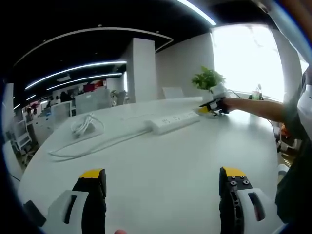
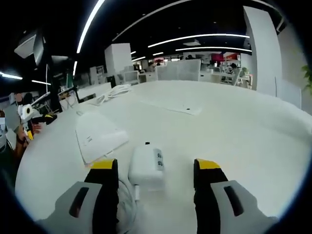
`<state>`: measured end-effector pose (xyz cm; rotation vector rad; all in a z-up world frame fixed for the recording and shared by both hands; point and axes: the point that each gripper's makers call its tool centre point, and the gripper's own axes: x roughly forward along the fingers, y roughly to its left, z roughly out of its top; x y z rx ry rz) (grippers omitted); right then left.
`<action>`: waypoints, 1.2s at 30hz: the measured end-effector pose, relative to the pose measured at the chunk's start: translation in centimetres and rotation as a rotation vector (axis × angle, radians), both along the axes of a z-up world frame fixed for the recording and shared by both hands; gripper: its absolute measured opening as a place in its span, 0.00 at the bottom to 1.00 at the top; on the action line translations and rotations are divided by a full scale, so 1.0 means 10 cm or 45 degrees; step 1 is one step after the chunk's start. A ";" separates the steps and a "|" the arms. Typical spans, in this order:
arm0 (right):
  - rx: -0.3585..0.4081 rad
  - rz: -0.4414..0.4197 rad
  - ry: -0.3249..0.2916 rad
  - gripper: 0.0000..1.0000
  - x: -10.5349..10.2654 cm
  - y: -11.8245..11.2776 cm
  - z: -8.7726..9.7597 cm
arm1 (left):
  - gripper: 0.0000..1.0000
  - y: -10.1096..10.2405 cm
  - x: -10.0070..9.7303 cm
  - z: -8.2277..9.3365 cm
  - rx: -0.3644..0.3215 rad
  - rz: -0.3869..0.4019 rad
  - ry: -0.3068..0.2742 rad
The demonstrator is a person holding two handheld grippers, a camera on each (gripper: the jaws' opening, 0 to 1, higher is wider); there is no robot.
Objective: Straighten the power strip on the desk, plug the charger into it
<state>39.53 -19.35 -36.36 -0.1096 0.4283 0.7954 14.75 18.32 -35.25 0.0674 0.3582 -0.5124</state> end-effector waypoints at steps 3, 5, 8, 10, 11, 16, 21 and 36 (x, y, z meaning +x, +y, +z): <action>-0.003 0.003 0.003 0.57 0.00 0.01 0.00 | 0.99 0.00 0.00 0.00 0.000 -0.002 0.001; -0.001 0.001 0.006 0.56 -0.01 0.02 -0.01 | 0.99 -0.01 0.00 0.00 -0.002 -0.007 -0.004; 0.015 -0.007 0.025 0.54 -0.02 0.02 -0.02 | 0.99 -0.01 0.01 0.00 -0.001 -0.008 -0.002; 0.014 -0.009 0.027 0.52 -0.01 0.01 -0.02 | 0.99 0.00 0.02 -0.01 0.001 -0.006 -0.002; 0.014 -0.008 0.029 0.49 -0.01 0.01 -0.02 | 0.99 0.00 0.02 0.00 0.000 -0.005 -0.002; 0.001 -0.001 0.018 0.44 -0.02 0.01 -0.01 | 0.99 0.00 0.02 -0.01 -0.003 -0.005 0.000; -0.002 -0.003 0.018 0.41 -0.05 0.02 -0.02 | 0.99 0.00 0.02 -0.02 -0.003 -0.005 0.001; -0.056 -0.010 -0.011 0.27 0.01 -0.01 -0.04 | 0.99 0.00 0.03 -0.03 -0.003 -0.003 0.002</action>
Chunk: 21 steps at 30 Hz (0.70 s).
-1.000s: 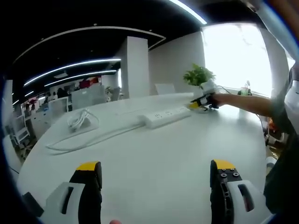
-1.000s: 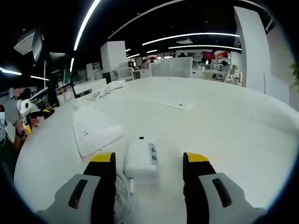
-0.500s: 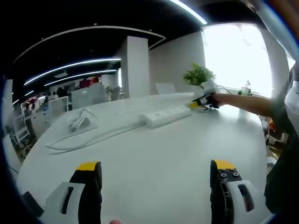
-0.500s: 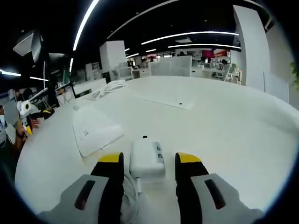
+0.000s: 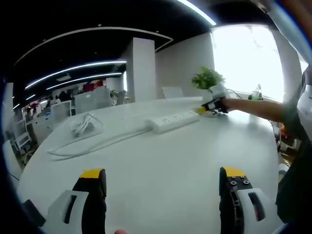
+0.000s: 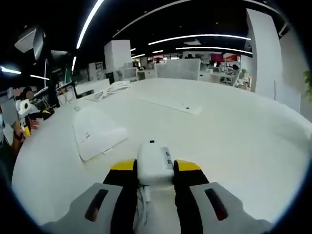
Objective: Straighten the power strip on the desk, plug the charger into it
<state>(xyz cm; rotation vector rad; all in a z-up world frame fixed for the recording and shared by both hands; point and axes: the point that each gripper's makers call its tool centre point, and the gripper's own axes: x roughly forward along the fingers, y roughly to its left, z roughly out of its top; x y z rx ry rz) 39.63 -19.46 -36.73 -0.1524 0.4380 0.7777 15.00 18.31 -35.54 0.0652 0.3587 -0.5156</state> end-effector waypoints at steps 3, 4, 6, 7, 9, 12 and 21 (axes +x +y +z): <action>-0.088 0.042 -0.081 0.27 0.02 0.00 0.01 | 0.99 0.00 0.00 0.00 -0.005 0.005 -0.002; -0.112 0.053 -0.086 0.26 0.01 0.00 0.01 | 0.99 0.01 0.01 0.00 -0.006 0.005 -0.001; -0.125 0.049 -0.098 0.26 0.02 0.01 0.01 | 0.99 0.01 0.01 0.00 -0.004 0.006 -0.001; -0.129 0.053 -0.098 0.26 0.02 0.00 0.01 | 0.99 0.00 0.00 0.00 -0.005 0.005 -0.001; -0.131 0.070 -0.103 0.25 0.00 0.01 0.01 | 0.99 0.00 0.00 0.00 -0.008 0.004 -0.002; -0.122 0.078 -0.085 0.25 -0.03 0.02 0.00 | 0.99 0.01 -0.01 -0.01 -0.005 0.008 -0.001; -0.124 0.088 -0.088 0.24 -0.04 0.02 0.03 | 0.99 0.01 -0.01 0.01 -0.001 0.011 -0.007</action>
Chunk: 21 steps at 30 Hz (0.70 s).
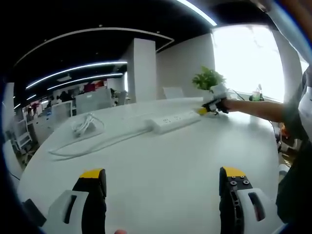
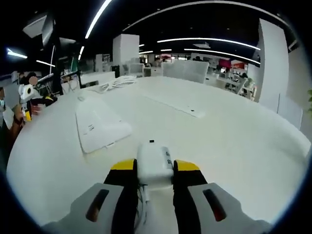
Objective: Straighten the power strip on the desk, plug the charger into it
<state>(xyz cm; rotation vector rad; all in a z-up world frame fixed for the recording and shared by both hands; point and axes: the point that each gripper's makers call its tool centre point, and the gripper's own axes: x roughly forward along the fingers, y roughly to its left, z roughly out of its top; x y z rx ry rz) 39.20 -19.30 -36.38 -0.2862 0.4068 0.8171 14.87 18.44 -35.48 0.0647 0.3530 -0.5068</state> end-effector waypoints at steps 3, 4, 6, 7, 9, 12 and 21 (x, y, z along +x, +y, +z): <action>-0.017 0.012 -0.011 0.24 -0.03 0.04 0.08 | 0.99 0.00 0.00 0.00 0.009 -0.002 -0.001; -0.038 0.025 -0.022 0.24 -0.04 0.05 0.10 | 0.99 0.01 0.00 0.01 0.008 0.000 -0.003; -0.072 0.042 -0.032 0.24 -0.06 0.08 0.13 | 0.99 0.01 0.00 0.02 0.007 0.002 -0.007; -0.079 0.049 -0.031 0.24 -0.07 0.10 0.15 | 0.99 0.01 -0.01 0.03 0.007 0.002 -0.010; -0.119 0.063 -0.050 0.24 -0.08 0.13 0.19 | 0.99 0.00 -0.01 0.04 0.004 -0.002 -0.013; -0.183 0.072 -0.075 0.25 -0.09 0.13 0.23 | 0.99 -0.01 -0.03 0.04 0.005 -0.005 -0.016; -0.307 0.124 -0.103 0.25 -0.18 0.22 0.34 | 0.99 -0.02 -0.07 0.05 -0.005 -0.010 -0.025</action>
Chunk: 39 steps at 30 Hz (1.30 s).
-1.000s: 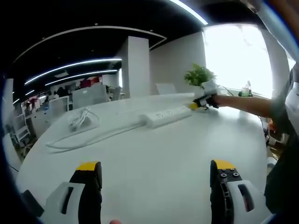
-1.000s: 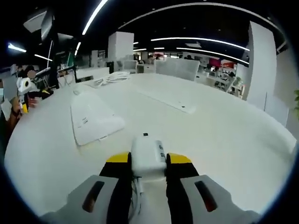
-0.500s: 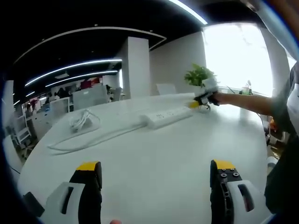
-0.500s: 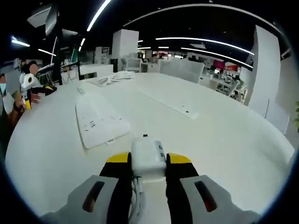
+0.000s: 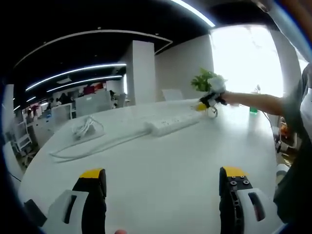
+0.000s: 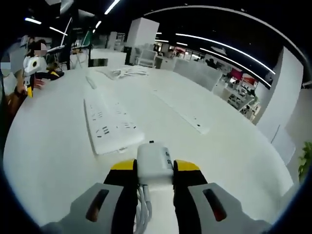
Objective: Straighten the power strip on the desk, plug the charger into it
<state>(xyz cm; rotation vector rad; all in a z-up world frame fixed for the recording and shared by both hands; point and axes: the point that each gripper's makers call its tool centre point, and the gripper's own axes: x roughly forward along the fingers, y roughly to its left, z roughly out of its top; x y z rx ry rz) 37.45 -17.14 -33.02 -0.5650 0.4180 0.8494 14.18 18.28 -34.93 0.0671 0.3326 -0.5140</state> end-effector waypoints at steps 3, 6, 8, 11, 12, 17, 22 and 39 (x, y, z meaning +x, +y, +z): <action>-0.056 0.025 -0.021 0.25 -0.03 0.05 0.04 | 0.99 0.01 -0.02 -0.01 0.000 0.001 0.001; -0.088 0.050 -0.027 0.25 -0.06 0.10 0.09 | 0.99 0.03 -0.03 -0.01 -0.003 0.006 -0.001; -0.145 0.085 -0.038 0.25 -0.08 0.15 0.10 | 0.99 0.04 -0.03 -0.01 -0.008 0.010 -0.003; -0.196 0.118 -0.040 0.25 -0.10 0.22 0.13 | 0.99 0.05 -0.04 -0.01 -0.010 0.010 -0.004; -0.216 0.131 -0.046 0.25 -0.11 0.24 0.14 | 0.99 0.05 -0.04 -0.01 -0.011 0.010 -0.004; -0.306 0.195 -0.046 0.25 -0.21 0.39 0.17 | 0.99 0.09 -0.05 -0.04 -0.008 0.018 0.000; -0.401 0.271 -0.047 0.25 -0.29 0.52 0.15 | 0.99 0.11 -0.05 -0.03 -0.018 0.019 -0.005; -0.625 0.376 0.004 0.25 -0.45 0.64 0.00 | 0.98 0.11 -0.04 -0.04 -0.030 0.008 -0.008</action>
